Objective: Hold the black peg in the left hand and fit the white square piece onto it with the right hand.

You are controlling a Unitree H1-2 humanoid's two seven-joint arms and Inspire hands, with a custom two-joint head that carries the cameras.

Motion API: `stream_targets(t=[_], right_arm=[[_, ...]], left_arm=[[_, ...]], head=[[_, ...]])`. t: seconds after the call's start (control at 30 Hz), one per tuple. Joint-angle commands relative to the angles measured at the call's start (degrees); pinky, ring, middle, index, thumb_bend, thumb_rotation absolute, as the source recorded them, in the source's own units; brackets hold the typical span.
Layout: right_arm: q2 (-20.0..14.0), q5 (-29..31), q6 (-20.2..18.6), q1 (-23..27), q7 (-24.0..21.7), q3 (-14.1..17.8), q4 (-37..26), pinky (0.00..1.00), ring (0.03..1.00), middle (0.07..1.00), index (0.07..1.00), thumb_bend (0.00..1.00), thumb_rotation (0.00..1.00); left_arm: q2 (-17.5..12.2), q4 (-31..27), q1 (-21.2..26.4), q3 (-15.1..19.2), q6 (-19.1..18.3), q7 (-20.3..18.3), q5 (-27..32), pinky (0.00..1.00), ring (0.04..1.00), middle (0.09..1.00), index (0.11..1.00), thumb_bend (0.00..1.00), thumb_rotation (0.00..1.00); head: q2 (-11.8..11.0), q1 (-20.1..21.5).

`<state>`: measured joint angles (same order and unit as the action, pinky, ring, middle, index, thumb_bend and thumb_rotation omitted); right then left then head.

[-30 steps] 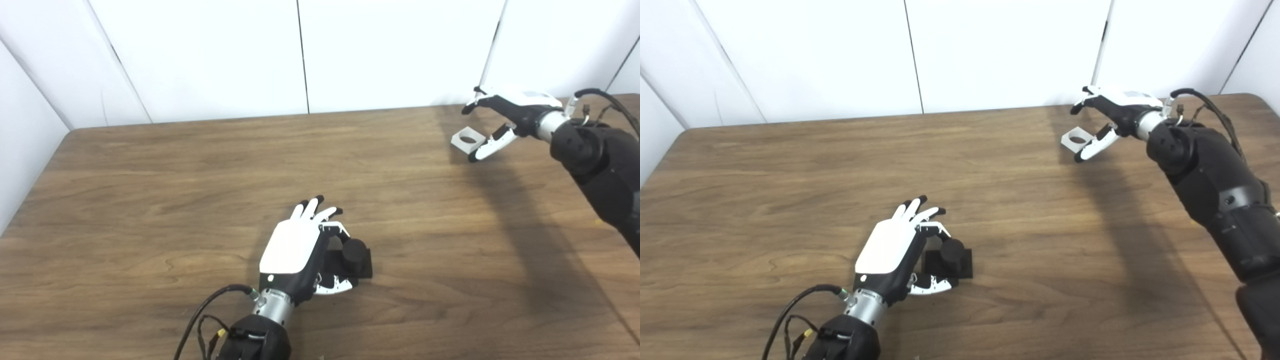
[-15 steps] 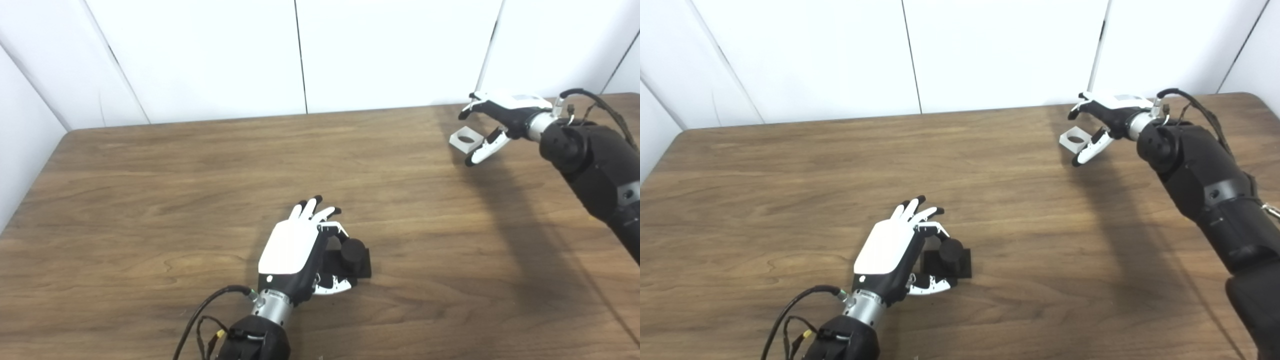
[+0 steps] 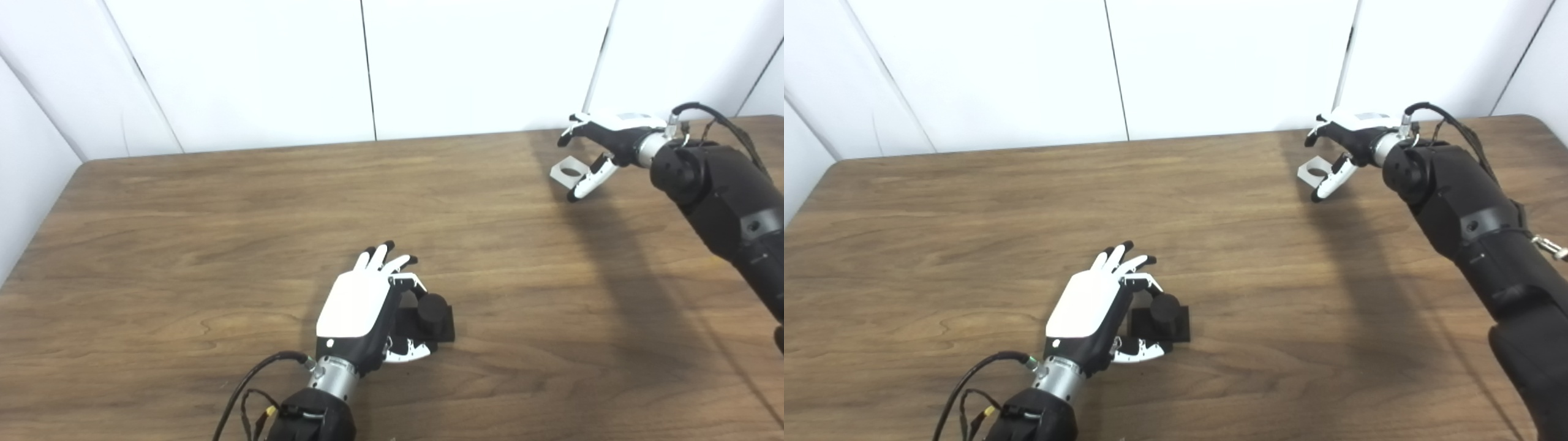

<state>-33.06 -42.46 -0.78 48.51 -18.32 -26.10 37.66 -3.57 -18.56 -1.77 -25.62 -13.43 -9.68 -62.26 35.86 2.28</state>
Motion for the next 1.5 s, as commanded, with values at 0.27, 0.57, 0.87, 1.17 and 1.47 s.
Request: stream_targets(t=[0.27,0.57,0.87,1.17,1.47], right_arm=[[0.1,-1.6,2.6,6.1,1.6,-1.1,3.6,1.00,1.000,0.999,0.821,0.84,0.31],[0.1,-2.1,3.4,7.8,1.0,-1.7,5.8,1.00,1.000,0.997,0.826,0.84,0.31],[0.3,-2.6,4.6,9.4,1.2,-3.2,8.3,1.00,1.000,0.990,0.819,0.83,0.30],[0.7,-3.2,5.5,11.0,0.5,-5.0,10.6,1.00,1.000,0.987,0.810,0.82,0.31],[1.2,-4.6,7.3,11.9,1.1,-6.8,12.6,1.00,1.000,0.974,0.792,0.82,0.28]], left_arm=[[-0.4,2.3,-0.7,0.0,-0.5,-0.2,-0.9,1.00,1.000,0.884,0.491,0.52,0.07],[0.0,2.4,-0.5,0.0,-0.8,0.0,-1.0,1.00,1.000,0.886,0.491,0.52,0.07],[0.4,2.8,-0.5,0.3,-0.7,0.7,-1.0,1.00,1.000,0.882,0.490,0.52,0.07],[0.8,2.8,-0.3,0.1,-1.0,0.6,-1.5,1.00,1.000,0.882,0.490,0.52,0.07],[1.0,2.9,-0.6,0.2,-0.7,1.5,-1.3,1.00,1.000,0.880,0.490,0.52,0.07]], head=[[-0.5,0.3],[-0.8,0.1],[-1.0,0.1],[-1.0,-0.3],[-1.2,-0.5]])
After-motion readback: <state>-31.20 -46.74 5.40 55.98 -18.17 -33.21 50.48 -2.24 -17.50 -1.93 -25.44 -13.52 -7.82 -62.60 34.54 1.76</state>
